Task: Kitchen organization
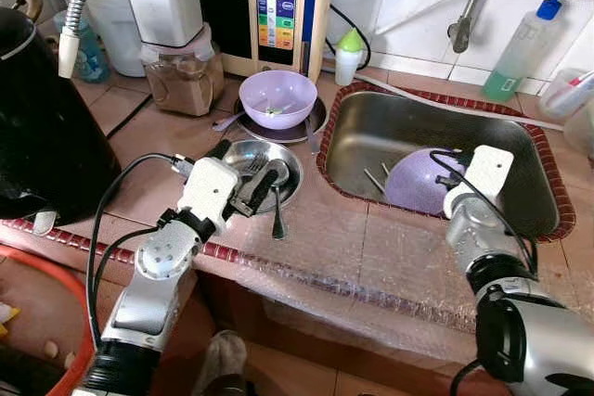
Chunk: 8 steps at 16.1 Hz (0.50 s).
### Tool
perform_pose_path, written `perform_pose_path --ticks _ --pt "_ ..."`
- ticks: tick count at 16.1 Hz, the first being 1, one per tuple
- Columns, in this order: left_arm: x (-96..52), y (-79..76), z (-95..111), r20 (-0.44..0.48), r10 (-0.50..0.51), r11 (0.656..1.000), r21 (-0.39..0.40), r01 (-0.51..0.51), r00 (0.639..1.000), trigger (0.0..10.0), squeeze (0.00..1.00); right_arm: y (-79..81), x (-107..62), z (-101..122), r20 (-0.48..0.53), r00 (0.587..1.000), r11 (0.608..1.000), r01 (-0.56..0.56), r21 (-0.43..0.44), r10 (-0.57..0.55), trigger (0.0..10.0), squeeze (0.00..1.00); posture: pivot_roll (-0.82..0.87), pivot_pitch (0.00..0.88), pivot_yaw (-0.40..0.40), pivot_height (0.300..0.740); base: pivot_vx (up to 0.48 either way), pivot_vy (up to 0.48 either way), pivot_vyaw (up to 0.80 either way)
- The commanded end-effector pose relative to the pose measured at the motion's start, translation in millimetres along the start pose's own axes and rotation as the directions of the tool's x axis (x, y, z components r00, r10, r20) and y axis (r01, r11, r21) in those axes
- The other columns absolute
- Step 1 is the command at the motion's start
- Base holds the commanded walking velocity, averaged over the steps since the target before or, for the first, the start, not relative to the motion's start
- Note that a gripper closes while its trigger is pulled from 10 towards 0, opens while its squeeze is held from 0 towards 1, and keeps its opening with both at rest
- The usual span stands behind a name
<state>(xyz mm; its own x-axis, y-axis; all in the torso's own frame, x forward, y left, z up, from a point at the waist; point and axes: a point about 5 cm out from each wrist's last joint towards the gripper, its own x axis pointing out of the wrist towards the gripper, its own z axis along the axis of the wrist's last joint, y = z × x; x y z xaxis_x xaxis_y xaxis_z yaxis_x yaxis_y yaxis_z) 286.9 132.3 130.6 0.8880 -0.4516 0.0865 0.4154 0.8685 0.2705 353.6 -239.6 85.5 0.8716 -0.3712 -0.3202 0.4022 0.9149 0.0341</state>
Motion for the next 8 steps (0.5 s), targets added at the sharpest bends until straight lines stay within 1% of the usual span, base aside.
perform_pose_path --ticks 1,3,5,7,8 --pt "-2.0 2.1 2 0.002 0.029 1.000 -0.012 -0.029 1.000 10.0 1.00 1.0 -0.6 -2 0.001 1.000 1.000 -0.002 0.013 0.002 10.0 1.00 0.04 0.000 0.000 0.740 0.000 0.000 0.00" --pt "-3.8 1.5 1 -0.008 0.027 1.000 -0.001 -0.027 1.000 10.0 1.00 8.7 -3.0 -7 -0.004 1.000 0.999 -0.023 0.027 0.023 10.0 1.00 0.04 0.000 0.003 0.740 0.000 0.000 0.00" --pt "-4.3 1.9 1 -0.011 0.028 1.000 0.000 -0.028 1.000 10.0 1.00 11.0 -3.8 -8 0.000 0.999 0.999 -0.036 0.002 0.036 10.0 1.00 0.05 0.000 0.004 0.740 0.000 0.000 0.00" --pt "-4.7 4.4 1 -0.013 0.043 0.999 0.005 -0.043 0.999 10.0 1.00 11.2 -3.6 -7 0.008 0.999 0.999 -0.048 0.020 0.048 10.0 1.00 0.05 0.000 0.004 0.740 0.000 0.000 0.00" --pt "-5.5 6.5 1 -0.017 0.062 0.998 0.004 -0.062 0.998 10.0 1.00 13.9 -3.7 -4 0.024 0.997 0.997 -0.071 0.029 0.070 10.0 1.00 0.05 0.000 0.004 0.740 0.000 0.000 0.00"
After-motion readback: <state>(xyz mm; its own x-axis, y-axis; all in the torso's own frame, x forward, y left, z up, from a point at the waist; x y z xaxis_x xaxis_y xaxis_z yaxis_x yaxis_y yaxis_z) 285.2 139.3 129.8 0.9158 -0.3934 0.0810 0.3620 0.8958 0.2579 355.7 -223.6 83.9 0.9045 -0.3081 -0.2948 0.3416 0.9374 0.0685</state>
